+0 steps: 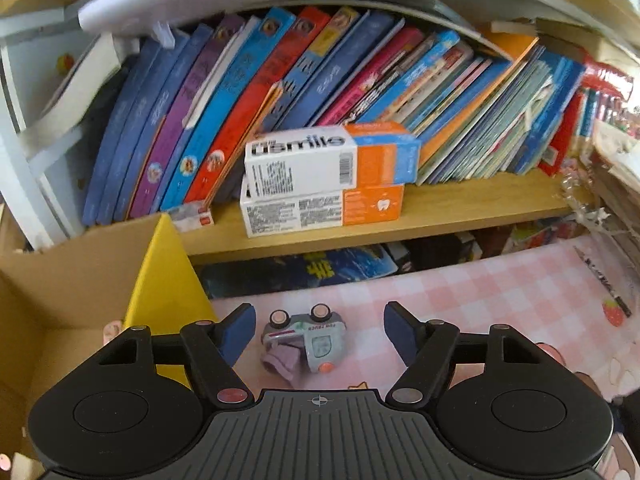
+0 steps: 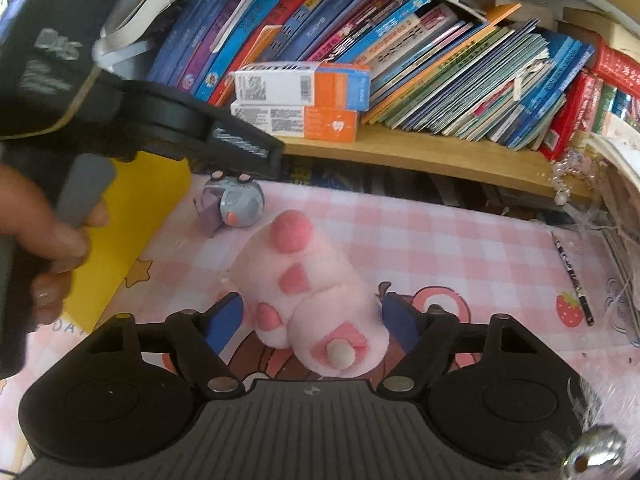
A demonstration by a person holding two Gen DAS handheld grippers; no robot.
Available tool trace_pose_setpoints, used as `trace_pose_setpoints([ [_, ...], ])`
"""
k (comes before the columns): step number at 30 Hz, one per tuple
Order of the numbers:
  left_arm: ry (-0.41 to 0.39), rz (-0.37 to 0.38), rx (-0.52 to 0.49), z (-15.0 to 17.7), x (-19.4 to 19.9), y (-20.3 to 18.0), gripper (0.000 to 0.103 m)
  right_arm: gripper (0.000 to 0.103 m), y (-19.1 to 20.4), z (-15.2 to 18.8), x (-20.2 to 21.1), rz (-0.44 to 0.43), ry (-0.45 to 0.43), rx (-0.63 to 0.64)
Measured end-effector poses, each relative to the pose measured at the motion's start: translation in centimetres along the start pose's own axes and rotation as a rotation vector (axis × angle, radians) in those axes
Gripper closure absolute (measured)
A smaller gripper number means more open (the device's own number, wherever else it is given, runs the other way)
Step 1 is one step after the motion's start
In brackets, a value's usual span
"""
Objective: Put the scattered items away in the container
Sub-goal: 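Lower the left gripper toward the grey toy car while the right gripper approaches the pink plush, then close the left gripper on the toy car while the right gripper grips the pink plush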
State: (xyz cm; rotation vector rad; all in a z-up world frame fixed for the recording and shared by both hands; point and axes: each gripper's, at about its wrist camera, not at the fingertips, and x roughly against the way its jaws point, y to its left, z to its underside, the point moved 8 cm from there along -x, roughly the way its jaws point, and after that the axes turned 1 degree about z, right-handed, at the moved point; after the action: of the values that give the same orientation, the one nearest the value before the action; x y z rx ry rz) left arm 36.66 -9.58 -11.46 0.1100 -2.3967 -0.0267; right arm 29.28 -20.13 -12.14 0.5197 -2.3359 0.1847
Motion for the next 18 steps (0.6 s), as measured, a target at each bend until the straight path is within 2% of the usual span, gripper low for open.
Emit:
trace_pose_setpoints([
  [4, 0.016, -0.025, -0.004, 0.2, -1.5, 0.3, 0.031, 0.034, 0.0, 0.0, -0.2, 0.010, -0.004, 0.021],
  [8, 0.067, -0.045, -0.003, 0.8, -3.3, 1.0, 0.031, 0.034, -0.1, -0.1, -0.4, 0.010, -0.007, 0.024],
  [18, 0.124, -0.063, -0.022, 1.7, -5.5, 0.9, 0.030, 0.034, -0.1, -0.1, -0.8, 0.002, -0.009, 0.031],
])
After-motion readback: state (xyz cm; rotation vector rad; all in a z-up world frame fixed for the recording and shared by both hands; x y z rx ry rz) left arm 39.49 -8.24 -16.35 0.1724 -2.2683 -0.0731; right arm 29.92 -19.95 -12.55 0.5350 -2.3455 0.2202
